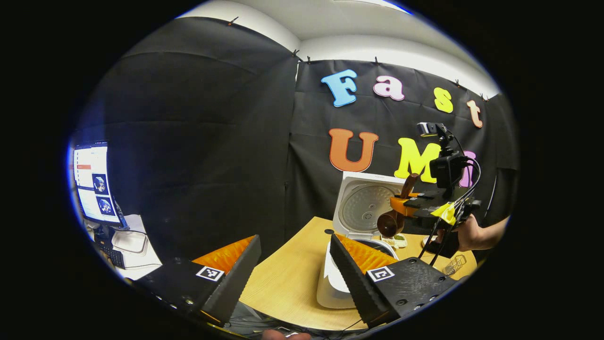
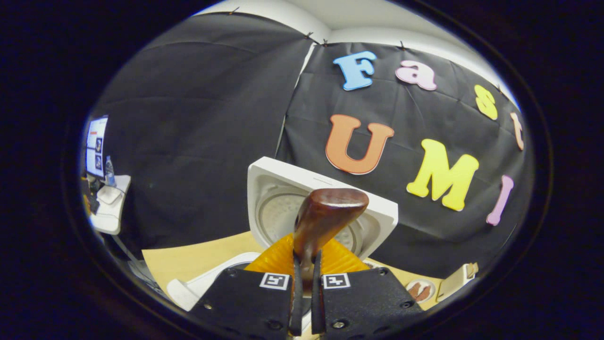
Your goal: Close the left gripper, press the button to open the rice cooker; take a wooden spoon from the chopstick holder with the right hand, scoop a spoonful of rice and pour it into the rice cooker, then put the wooden spoon back into the chopstick holder.
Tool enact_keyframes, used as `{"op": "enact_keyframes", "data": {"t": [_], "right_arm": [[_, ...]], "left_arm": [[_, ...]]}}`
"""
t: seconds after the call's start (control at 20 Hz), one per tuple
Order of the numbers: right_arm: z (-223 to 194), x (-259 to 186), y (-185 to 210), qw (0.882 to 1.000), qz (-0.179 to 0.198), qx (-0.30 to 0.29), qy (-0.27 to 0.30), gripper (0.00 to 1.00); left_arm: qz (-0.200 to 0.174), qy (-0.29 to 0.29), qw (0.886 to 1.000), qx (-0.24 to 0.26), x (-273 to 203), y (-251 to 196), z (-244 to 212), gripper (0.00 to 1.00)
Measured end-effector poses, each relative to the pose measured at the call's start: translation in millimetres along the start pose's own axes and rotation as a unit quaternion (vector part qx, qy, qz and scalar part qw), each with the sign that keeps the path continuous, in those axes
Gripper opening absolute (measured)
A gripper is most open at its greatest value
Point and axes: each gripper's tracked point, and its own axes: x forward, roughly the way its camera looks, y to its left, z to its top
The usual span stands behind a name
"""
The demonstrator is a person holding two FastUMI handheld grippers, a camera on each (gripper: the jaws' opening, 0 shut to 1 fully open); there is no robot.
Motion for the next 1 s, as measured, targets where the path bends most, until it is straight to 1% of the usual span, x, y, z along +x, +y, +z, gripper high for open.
{"op": "enact_keyframes", "data": {"t": [0.15, 0.3, 0.45, 0.6, 0.75, 0.9, 1.0], "right_arm": [[1.8, -7.0, -15.3, 0.999, -0.004, 0.048, 0.004, 0.13], [3.3, -20.2, -32.2, 0.994, 0.001, 0.113, 0.009, 0.13], [6.4, -42.2, -55.9, 0.982, 0.012, 0.189, 0.012, 0.13], [4.5, -72.8, -93.9, 0.968, 0.004, 0.250, 0.013, 0.13], [-16.0, -107.6, -145.0, 0.954, -0.021, 0.297, 0.017, 0.12], [-52.4, -147.4, -212.7, 0.946, -0.076, 0.314, 0.019, 0.13], [-78.0, -173.8, -250.4, 0.941, -0.111, 0.318, 0.027, 0.13]], "left_arm": [[-0.004, -0.001, 1.000, -0.001, -2.6, -5.8, 4.4, 0.95], [-0.010, -0.006, 1.000, 0.002, -4.1, -18.6, 12.0, 0.95], [-0.022, -0.009, 1.000, 0.012, -3.4, -39.5, 16.4, 0.95], [-0.040, -0.010, 0.999, 0.018, -1.9, -72.3, 18.6, 0.94], [-0.065, -0.009, 0.998, 0.014, 1.2, -112.7, 18.7, 0.94], [-0.095, -0.003, 0.995, 0.021, 2.3, -153.2, 17.5, 0.94], [-0.113, -0.004, 0.993, 0.029, 4.5, -177.4, 18.5, 0.95]]}}
